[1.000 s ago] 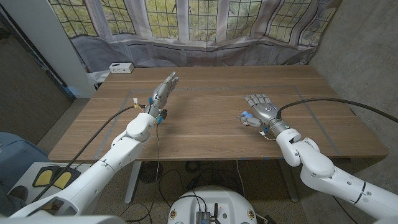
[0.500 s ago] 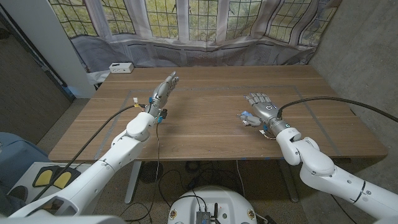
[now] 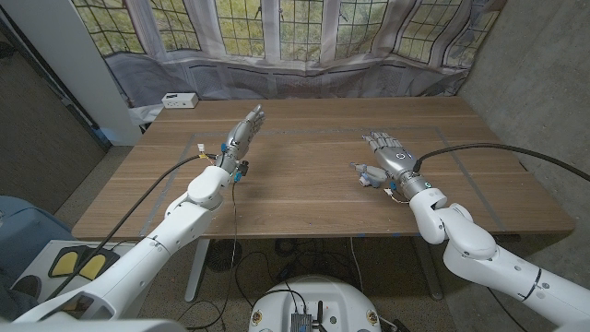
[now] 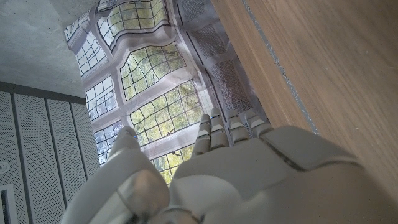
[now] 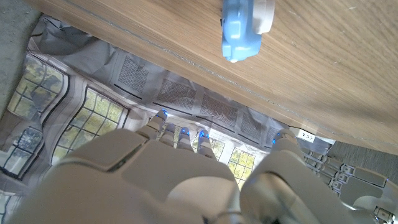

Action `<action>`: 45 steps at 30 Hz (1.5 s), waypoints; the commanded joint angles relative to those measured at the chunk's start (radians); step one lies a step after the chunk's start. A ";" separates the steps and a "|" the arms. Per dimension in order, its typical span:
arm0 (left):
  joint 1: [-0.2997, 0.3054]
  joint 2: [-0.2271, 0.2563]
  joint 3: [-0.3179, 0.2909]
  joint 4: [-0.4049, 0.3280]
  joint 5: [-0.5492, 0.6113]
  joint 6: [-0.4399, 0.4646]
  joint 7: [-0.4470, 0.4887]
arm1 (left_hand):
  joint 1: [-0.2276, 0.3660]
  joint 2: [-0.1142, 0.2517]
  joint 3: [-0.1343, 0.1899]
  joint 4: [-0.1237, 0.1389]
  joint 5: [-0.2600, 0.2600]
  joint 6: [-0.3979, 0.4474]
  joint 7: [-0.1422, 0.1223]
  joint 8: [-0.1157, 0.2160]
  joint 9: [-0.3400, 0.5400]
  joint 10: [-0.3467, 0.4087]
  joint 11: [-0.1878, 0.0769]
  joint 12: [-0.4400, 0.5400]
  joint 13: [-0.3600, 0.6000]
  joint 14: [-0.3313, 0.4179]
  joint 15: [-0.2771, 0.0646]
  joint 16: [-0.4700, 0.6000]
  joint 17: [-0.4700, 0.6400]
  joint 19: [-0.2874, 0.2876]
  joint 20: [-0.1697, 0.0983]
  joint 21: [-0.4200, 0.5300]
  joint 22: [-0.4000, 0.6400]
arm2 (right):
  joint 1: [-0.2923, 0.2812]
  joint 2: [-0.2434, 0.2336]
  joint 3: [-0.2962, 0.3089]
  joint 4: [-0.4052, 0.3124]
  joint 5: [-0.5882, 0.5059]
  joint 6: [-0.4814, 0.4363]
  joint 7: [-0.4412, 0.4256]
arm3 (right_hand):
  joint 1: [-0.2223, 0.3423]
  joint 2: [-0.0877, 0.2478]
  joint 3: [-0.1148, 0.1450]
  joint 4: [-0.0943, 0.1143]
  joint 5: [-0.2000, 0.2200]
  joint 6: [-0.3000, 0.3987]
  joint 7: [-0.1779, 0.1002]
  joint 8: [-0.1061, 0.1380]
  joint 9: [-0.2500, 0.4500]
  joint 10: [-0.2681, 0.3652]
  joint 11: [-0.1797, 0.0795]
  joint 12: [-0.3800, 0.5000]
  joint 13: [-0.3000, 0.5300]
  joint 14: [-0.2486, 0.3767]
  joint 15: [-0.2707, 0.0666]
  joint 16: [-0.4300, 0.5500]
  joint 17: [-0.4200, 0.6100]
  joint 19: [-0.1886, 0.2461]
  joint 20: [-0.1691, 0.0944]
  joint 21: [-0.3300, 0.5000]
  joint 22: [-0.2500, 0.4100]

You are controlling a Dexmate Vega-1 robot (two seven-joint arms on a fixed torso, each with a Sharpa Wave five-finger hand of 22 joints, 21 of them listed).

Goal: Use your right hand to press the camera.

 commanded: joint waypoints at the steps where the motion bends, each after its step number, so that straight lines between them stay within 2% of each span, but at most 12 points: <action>1: 0.006 0.005 -0.005 -0.006 -0.004 -0.013 -0.010 | 0.007 -0.003 0.009 -0.001 -0.001 -0.011 0.001 -0.001 0.004 -0.006 0.008 -0.004 0.003 0.000 0.002 0.001 0.002 0.019 -0.005 0.009 0.002 | -0.007 0.025 0.022 0.002 0.063 0.027 -0.086 | 0.009 -0.006 0.001 -0.007 0.001 0.015 -0.001 0.006 0.001 0.013 0.003 0.008 0.002 0.000 -0.006 0.007 -0.001 0.028 -0.002 0.009 0.002; 5: 0.005 0.001 -0.008 0.004 -0.011 -0.026 -0.019 | 0.009 -0.002 0.010 -0.002 -0.001 -0.012 -0.001 0.002 0.004 -0.009 0.011 -0.005 0.003 0.001 0.004 0.001 0.002 0.038 -0.007 0.015 0.002 | 0.000 0.043 0.023 0.008 0.078 0.031 -0.111 | 0.012 -0.007 0.002 -0.009 0.001 0.025 -0.002 0.008 0.001 0.020 0.003 0.009 0.001 0.013 -0.007 0.008 -0.002 0.047 -0.003 0.012 0.002; 9: 0.005 -0.008 -0.011 0.017 -0.023 -0.045 -0.029 | 0.011 -0.002 0.011 -0.003 -0.001 -0.013 -0.002 0.004 0.004 -0.010 0.014 -0.005 0.003 0.001 0.007 0.001 0.002 0.048 -0.019 0.018 0.001 | 0.008 0.051 0.024 0.012 0.096 0.043 -0.125 | 0.016 -0.007 0.003 -0.011 0.001 0.036 0.003 0.010 0.001 0.031 0.001 0.012 0.000 0.024 -0.011 0.009 -0.004 0.071 -0.024 0.015 0.001; 15: 0.005 -0.016 -0.011 0.028 -0.033 -0.056 -0.037 | 0.013 -0.003 0.013 -0.004 -0.001 -0.018 0.000 0.004 0.004 -0.011 0.018 -0.004 0.003 0.007 0.008 0.003 0.002 0.069 -0.027 0.023 0.001 | 0.014 0.065 0.043 0.018 0.161 0.074 -0.142 | 0.020 -0.008 0.004 -0.013 0.001 0.048 0.013 0.012 0.001 0.045 0.007 0.015 -0.001 0.040 -0.014 0.010 -0.005 0.103 -0.037 0.020 0.001; 25: -0.003 -0.022 -0.014 0.033 -0.036 -0.068 -0.039 | 0.017 -0.003 0.015 -0.006 -0.001 -0.017 0.007 0.008 0.003 -0.004 -0.006 -0.001 0.003 0.018 -0.001 0.006 0.002 0.095 -0.037 0.028 0.000 | 0.032 0.079 0.075 0.039 0.268 0.129 -0.167 | 0.029 -0.007 0.008 -0.018 0.002 0.072 0.035 0.015 0.001 0.075 0.014 0.023 -0.002 0.069 -0.012 0.013 -0.007 0.149 -0.038 0.026 0.000; 27: -0.009 -0.029 -0.013 0.039 -0.032 -0.074 -0.036 | 0.018 -0.004 0.015 -0.007 -0.001 -0.016 0.009 0.010 0.003 0.000 -0.002 0.001 0.003 0.023 -0.003 0.007 0.002 0.106 -0.045 0.031 0.000 | 0.037 0.080 0.082 0.044 0.287 0.145 -0.174 | 0.031 -0.008 0.009 -0.018 0.002 0.081 0.042 0.017 0.001 0.083 0.018 0.024 -0.002 0.078 -0.009 0.014 -0.008 0.154 -0.037 0.025 0.000; 28: -0.012 -0.032 -0.012 0.042 -0.033 -0.076 -0.038 | 0.020 -0.004 0.017 -0.008 -0.001 -0.013 0.012 0.012 0.003 0.003 0.000 0.002 0.003 0.038 -0.003 0.011 0.002 0.138 -0.065 0.039 0.000 | 0.039 0.081 0.084 0.046 0.295 0.152 -0.178 | 0.032 -0.008 0.009 -0.019 0.002 0.084 0.045 0.017 0.001 0.086 0.018 0.025 -0.002 0.081 -0.009 0.014 -0.008 0.158 -0.037 0.025 0.000; 30: -0.016 -0.038 -0.011 0.047 -0.033 -0.081 -0.038 | 0.023 -0.006 0.018 -0.009 -0.001 -0.007 0.018 0.014 0.003 0.018 0.005 0.007 0.003 0.055 -0.003 0.013 0.002 0.181 -0.079 0.050 0.000 | 0.044 0.082 0.090 0.053 0.311 0.167 -0.185 | 0.033 -0.009 0.009 -0.019 0.002 0.089 0.049 0.018 0.000 0.094 0.020 0.027 -0.003 0.087 -0.011 0.015 -0.008 0.166 -0.037 0.026 0.000; 33: -0.024 -0.045 -0.008 0.055 -0.034 -0.087 -0.043 | 0.024 -0.006 0.018 -0.010 -0.001 -0.005 0.020 0.015 0.003 0.018 0.006 0.007 0.003 0.059 -0.005 0.014 0.002 0.189 -0.087 0.051 -0.001 | 0.052 0.086 0.096 0.064 0.335 0.188 -0.194 | 0.035 -0.009 0.009 -0.020 0.002 0.096 0.053 0.019 0.000 0.105 0.023 0.029 -0.003 0.100 -0.009 0.018 -0.008 0.178 -0.037 0.027 -0.001; 41: -0.055 -0.074 -0.005 0.106 -0.067 -0.129 -0.094 | 0.027 -0.008 0.019 -0.012 -0.001 -0.002 0.025 0.016 0.003 0.020 0.013 0.007 0.002 0.061 -0.005 0.012 0.001 0.190 -0.086 0.048 -0.001 | 0.076 0.101 0.109 0.097 0.388 0.244 -0.222 | 0.037 -0.010 0.010 -0.021 0.002 0.109 0.059 0.021 0.000 0.114 0.024 0.030 -0.003 0.106 -0.006 0.017 -0.009 0.186 -0.037 0.025 -0.001; 45: -0.066 -0.078 -0.001 0.112 -0.062 -0.128 -0.092 | 0.028 -0.009 0.019 -0.012 -0.001 0.003 0.027 0.017 0.003 0.024 0.016 0.008 0.002 0.063 -0.003 0.011 0.001 0.187 -0.070 0.044 -0.002 | 0.085 0.105 0.116 0.112 0.416 0.272 -0.228 | 0.039 -0.008 0.011 -0.020 0.002 0.117 0.062 0.021 0.000 0.128 0.020 0.033 -0.003 0.116 -0.007 0.018 -0.008 0.204 -0.036 0.027 -0.001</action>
